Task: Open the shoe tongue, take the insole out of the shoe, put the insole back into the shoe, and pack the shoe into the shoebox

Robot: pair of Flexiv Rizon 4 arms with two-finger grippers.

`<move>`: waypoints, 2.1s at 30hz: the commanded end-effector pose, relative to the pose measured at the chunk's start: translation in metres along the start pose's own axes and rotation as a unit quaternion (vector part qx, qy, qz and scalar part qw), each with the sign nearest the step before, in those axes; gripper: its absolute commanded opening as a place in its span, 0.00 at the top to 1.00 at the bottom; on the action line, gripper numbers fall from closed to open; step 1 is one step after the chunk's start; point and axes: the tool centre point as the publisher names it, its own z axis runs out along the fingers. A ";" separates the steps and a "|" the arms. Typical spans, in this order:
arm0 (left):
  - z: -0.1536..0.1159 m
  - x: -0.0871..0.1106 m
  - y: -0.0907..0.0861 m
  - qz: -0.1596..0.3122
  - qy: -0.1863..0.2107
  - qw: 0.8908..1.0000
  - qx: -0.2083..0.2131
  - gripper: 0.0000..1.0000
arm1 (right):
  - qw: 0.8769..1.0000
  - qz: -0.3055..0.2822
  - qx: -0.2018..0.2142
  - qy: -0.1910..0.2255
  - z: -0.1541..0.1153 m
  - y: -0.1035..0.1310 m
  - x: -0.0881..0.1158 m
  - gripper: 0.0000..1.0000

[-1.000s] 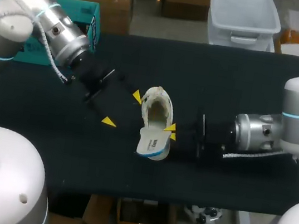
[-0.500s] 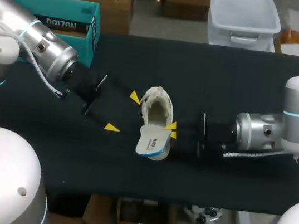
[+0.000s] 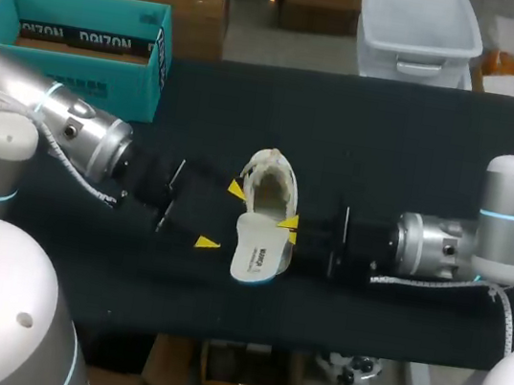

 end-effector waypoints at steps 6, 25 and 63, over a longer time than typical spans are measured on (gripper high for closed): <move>0.018 -0.002 0.008 -0.002 -0.022 1.000 -0.002 1.00 | 1.000 -0.003 -0.008 -0.023 0.005 0.002 0.001 1.00; 0.030 -0.010 0.040 -0.023 0.000 0.999 -0.038 0.78 | 1.000 -0.004 -0.006 -0.003 -0.003 0.008 0.001 1.00; 0.048 -0.019 0.088 -0.047 0.021 0.996 -0.078 1.00 | 1.000 -0.013 -0.011 -0.023 -0.001 0.045 0.016 1.00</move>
